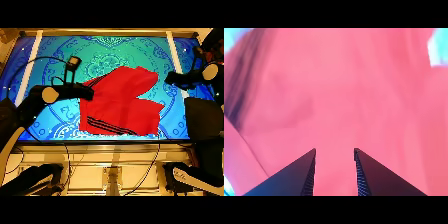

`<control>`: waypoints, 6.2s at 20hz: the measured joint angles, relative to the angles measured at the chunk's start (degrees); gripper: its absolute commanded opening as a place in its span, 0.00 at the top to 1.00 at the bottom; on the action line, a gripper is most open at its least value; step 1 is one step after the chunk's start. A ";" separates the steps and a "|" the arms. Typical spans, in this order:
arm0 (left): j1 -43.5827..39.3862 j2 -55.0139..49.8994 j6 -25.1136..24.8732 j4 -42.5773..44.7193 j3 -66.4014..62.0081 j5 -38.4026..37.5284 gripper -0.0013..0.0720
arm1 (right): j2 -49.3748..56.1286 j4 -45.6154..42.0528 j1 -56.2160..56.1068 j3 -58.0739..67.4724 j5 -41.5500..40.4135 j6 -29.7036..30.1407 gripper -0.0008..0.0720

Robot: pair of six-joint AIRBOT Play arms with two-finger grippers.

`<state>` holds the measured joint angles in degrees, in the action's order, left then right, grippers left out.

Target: Fold the clothes and pants, and hang the long-sleeved shirts on hangers.

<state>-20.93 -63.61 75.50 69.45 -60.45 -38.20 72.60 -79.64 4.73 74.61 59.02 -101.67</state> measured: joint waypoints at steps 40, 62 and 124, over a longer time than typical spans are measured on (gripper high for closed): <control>6.62 0.61 14.10 -2.62 -1.51 6.91 0.63 | 33.79 24.57 -2.14 36.79 1.64 17.33 0.98; 7.52 -3.54 13.44 2.49 -1.40 5.88 0.96 | 35.36 -4.26 5.14 41.92 13.51 2.32 0.98; 5.66 2.69 -2.08 -59.52 34.40 26.18 0.96 | 22.49 38.66 7.34 19.17 18.64 26.64 0.98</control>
<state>-15.27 -60.93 73.43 9.93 -26.04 -12.01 95.09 -40.97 12.08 93.78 77.67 -75.02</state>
